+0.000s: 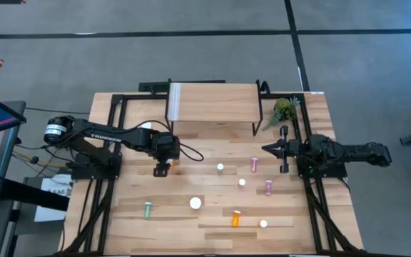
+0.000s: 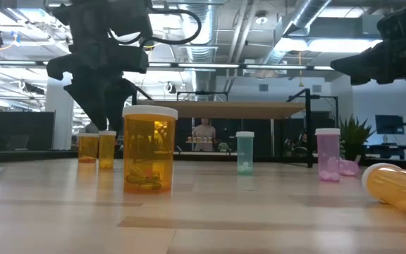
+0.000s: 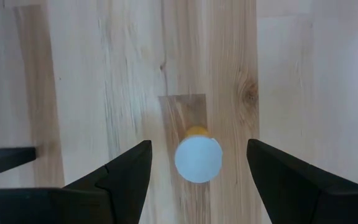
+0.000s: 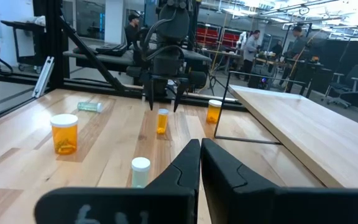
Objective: Pick and place medicine bottles onto shelf by color
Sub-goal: Put the top small orange pill bottle on the shelf
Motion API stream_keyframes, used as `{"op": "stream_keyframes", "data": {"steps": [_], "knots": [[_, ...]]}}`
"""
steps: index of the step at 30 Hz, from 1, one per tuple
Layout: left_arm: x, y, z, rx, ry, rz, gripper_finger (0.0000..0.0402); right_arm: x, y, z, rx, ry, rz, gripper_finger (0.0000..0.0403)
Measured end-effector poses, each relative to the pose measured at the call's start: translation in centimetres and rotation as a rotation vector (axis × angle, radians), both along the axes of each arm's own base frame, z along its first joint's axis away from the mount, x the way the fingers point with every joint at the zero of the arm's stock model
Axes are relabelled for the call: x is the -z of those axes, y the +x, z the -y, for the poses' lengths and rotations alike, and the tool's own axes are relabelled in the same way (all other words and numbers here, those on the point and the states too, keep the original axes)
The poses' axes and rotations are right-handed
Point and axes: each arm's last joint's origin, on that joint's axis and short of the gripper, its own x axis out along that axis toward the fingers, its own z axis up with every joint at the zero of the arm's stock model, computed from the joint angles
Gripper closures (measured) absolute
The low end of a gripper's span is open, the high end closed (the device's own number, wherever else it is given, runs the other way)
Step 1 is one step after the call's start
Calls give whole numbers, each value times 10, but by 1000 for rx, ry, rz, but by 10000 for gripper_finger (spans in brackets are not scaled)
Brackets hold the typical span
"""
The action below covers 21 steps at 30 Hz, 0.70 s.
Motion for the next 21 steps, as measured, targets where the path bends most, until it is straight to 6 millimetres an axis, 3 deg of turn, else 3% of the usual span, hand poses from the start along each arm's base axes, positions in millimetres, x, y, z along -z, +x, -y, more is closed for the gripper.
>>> {"op": "stream_keyframes", "data": {"steps": [21], "knots": [[2, 3, 0, -49, -20, 5, 150, 0, 0, 0, 0, -4, 0, 365]]}}
